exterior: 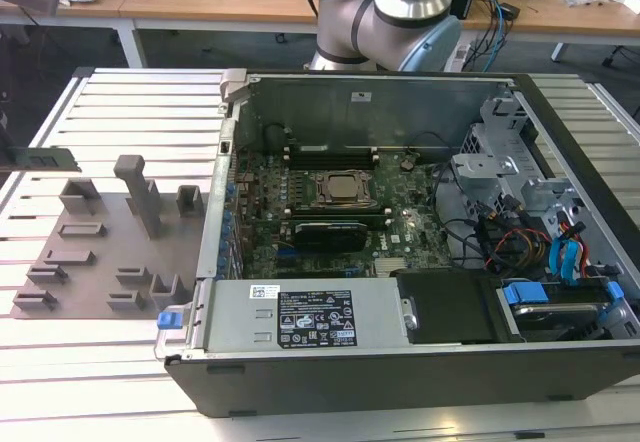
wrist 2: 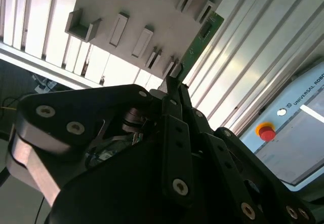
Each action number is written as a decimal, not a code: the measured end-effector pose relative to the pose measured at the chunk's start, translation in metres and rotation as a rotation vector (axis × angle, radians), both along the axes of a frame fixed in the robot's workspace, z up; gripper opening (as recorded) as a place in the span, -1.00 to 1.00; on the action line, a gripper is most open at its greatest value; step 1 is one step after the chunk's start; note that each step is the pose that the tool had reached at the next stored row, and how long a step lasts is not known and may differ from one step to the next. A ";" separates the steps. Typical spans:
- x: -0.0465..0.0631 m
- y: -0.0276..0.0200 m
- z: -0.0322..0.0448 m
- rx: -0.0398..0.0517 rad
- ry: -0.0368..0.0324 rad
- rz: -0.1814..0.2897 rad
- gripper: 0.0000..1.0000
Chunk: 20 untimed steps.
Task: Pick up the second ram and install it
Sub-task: 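Pick up the second ram and move it above second insertion slot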
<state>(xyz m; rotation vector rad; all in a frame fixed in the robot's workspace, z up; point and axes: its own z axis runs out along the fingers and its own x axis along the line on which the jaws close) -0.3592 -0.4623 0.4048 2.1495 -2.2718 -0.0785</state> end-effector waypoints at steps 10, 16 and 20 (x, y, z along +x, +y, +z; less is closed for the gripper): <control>0.044 0.0000 -0.0001 -0.0002 -0.0002 0.000 -0.73; 0.080 0.0001 -0.0002 -0.0001 -0.0002 0.000 -0.73; 0.095 0.0000 -0.0001 -0.0002 -0.0001 0.000 -0.73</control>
